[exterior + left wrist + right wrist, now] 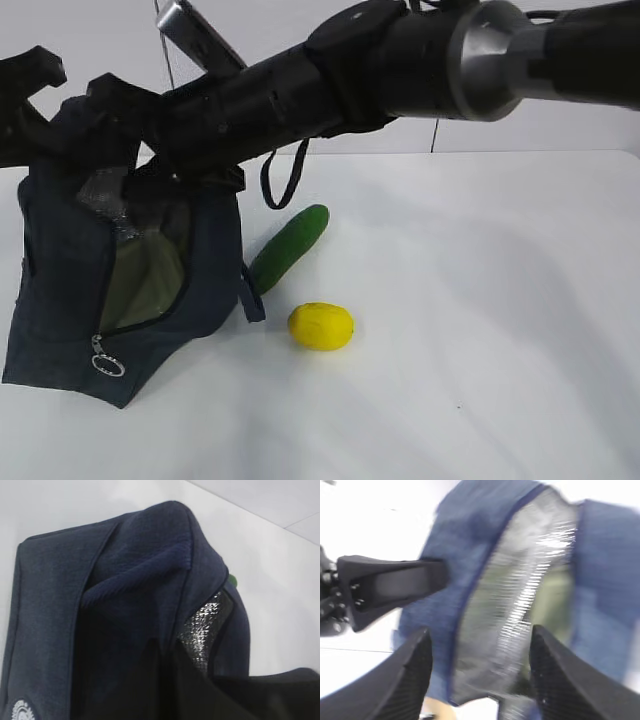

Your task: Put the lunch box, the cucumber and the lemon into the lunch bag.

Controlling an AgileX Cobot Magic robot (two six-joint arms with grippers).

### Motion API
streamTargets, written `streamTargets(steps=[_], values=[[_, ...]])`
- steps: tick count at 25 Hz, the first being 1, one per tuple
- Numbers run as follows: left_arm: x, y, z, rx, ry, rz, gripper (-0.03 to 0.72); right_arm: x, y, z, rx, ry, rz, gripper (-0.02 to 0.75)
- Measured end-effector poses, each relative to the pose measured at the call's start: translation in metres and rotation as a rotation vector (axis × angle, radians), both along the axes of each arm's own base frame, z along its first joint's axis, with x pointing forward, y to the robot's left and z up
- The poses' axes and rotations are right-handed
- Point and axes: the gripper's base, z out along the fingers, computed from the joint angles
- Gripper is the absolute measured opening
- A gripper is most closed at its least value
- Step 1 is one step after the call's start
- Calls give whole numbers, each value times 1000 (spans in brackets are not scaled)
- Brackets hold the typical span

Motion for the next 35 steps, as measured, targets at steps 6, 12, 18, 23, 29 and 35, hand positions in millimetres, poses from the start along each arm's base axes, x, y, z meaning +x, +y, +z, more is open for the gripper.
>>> streamTargets(steps=[6, 12, 18, 23, 29, 35], values=[[0, 10, -3, 45, 29, 2, -6, 10, -30, 18, -35, -47, 12, 470], [-1, 13, -4, 88, 34, -11, -7, 15, -63, 29, -246, -63, -29, 470], [-1, 14, -5, 118, 35, -22, -7, 15, -88, 13, -550, 38, -125, 470], [-1, 15, -5, 136, 34, -27, -7, 21, -99, 9, -636, 76, -274, 478], [-1, 15, -5, 138, 34, -28, -7, 34, -95, -11, -576, 207, -446, 554], [-1, 15, -5, 140, 33, -28, -7, 44, -90, -48, -569, 334, -534, 560]])
